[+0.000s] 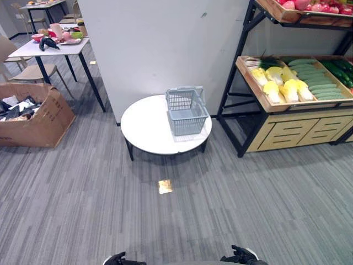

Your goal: Get the vegetables into the basket

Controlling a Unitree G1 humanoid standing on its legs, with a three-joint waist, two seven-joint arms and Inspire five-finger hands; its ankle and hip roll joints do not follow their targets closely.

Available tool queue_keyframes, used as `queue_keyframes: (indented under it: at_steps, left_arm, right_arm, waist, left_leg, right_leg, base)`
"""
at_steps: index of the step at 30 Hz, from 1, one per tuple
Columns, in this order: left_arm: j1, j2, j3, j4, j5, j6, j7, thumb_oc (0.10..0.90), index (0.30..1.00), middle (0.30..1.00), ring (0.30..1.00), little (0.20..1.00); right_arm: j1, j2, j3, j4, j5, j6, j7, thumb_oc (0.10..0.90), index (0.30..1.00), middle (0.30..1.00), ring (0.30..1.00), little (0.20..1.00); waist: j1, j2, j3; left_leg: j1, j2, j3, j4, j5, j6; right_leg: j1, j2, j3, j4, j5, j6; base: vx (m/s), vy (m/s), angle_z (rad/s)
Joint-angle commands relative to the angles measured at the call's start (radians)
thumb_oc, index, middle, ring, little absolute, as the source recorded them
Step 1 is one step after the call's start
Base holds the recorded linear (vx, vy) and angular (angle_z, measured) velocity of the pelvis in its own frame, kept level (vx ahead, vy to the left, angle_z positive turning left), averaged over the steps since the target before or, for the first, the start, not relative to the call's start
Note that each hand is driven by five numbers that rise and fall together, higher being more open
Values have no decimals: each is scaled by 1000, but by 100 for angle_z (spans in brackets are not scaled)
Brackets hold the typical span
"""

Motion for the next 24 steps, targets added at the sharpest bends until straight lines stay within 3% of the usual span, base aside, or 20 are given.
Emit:
queue_keyframes:
  at_steps: [1, 24]
  left_arm:
    - [3, -30, -29, 63, 46, 3, 4, 900, 1000, 1000, 1000, 1000]
    - [0, -31, -39, 60, 58, -3, 58, 900, 1000, 1000, 1000, 1000]
  right_arm:
    - [25, 19, 57, 69, 16, 8, 14, 900, 1000, 1000, 1000, 1000]
    - [10, -4, 42, 58, 39, -1, -21, 900, 1000, 1000, 1000, 1000]
  waist:
    - [-5, 4, -11]
    - [-3, 10, 7]
  left_leg:
    - [-14, 92, -15, 0, 7, -56]
    - [-18, 97, -16, 0, 12, -59]
  right_leg:
    - [-77, -100, -11, -21, 122, 68]
    - [-82, -95, -3, -24, 121, 66]
  base:
    - [0, 0, 0]
    - [-3, 0, 0]
